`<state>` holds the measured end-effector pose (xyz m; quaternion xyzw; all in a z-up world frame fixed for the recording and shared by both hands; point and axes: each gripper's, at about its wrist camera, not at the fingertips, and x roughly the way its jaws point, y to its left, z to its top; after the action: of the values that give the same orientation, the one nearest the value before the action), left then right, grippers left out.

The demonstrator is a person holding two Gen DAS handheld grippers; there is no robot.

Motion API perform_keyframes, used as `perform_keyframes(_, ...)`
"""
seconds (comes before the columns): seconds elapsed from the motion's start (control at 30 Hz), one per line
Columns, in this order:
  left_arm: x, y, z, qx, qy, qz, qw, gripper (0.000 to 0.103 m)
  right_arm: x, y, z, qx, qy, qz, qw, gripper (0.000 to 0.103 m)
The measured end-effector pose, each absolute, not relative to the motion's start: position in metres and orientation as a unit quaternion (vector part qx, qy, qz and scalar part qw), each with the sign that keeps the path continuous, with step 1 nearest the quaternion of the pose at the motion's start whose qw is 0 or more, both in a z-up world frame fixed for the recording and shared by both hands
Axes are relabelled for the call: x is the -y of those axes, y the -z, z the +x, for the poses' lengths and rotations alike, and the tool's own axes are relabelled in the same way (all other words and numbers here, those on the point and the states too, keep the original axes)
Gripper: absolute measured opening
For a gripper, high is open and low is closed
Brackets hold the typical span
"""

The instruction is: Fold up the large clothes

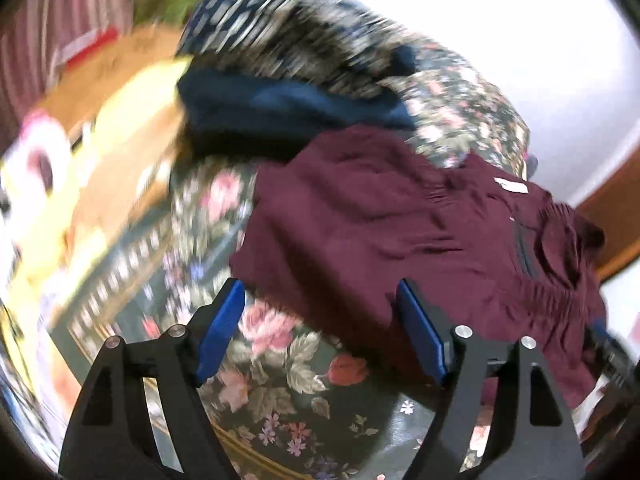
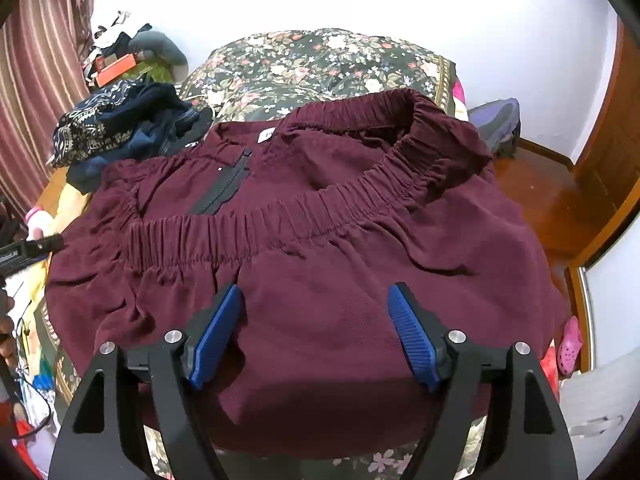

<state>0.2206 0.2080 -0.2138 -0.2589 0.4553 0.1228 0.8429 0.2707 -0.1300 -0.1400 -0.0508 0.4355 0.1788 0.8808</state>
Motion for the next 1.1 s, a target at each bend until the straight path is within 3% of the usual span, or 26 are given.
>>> perform_keyframes(0.27, -0.223, 0.276, 0.252, -0.494, -0.025, -0.437, 0.751, 0.080, 0.131, 0.140, 0.269, -0.427, -0.178, -0.050, 0.885, 0.074)
perform_keyframes(0.4, -0.235, 0.291, 0.263, -0.466, -0.061, -0.487, 0.736, 0.091, 0.132, 0.141, 0.267, -0.423, -0.178, -0.051, 0.887, 0.075)
perform_keyframes(0.53, -0.237, 0.298, 0.269, -0.450, -0.094, -0.496, 0.737, 0.090, 0.131, 0.140, 0.268, -0.427, -0.179, -0.053, 0.885, 0.075)
perform_keyframes(0.63, -0.226, 0.285, 0.273, -0.443, -0.115, -0.452, 0.765, 0.063, 0.132, 0.136, 0.269, -0.437, -0.182, -0.053, 0.879, 0.075)
perform_keyframes(0.7, -0.213, 0.262, 0.274, -0.432, -0.126, -0.389, 0.804, 0.035, 0.132, 0.129, 0.270, -0.440, -0.187, -0.052, 0.877, 0.074)
perform_keyframes(0.77, -0.197, 0.235, 0.271, -0.415, -0.129, -0.323, 0.840, 0.016, 0.133, 0.117, 0.268, -0.429, -0.191, -0.047, 0.882, 0.075)
perform_keyframes(0.87, -0.183, 0.192, 0.264, -0.377, -0.122, -0.271, 0.877, 0.010, 0.133, 0.101, 0.264, -0.409, -0.197, -0.041, 0.890, 0.075)
perform_keyframes(1.1, -0.159, 0.081, 0.247, -0.259, -0.076, -0.226, 0.936, 0.009, 0.090, 0.102, 0.262, -0.416, -0.240, -0.068, 0.875, 0.075)
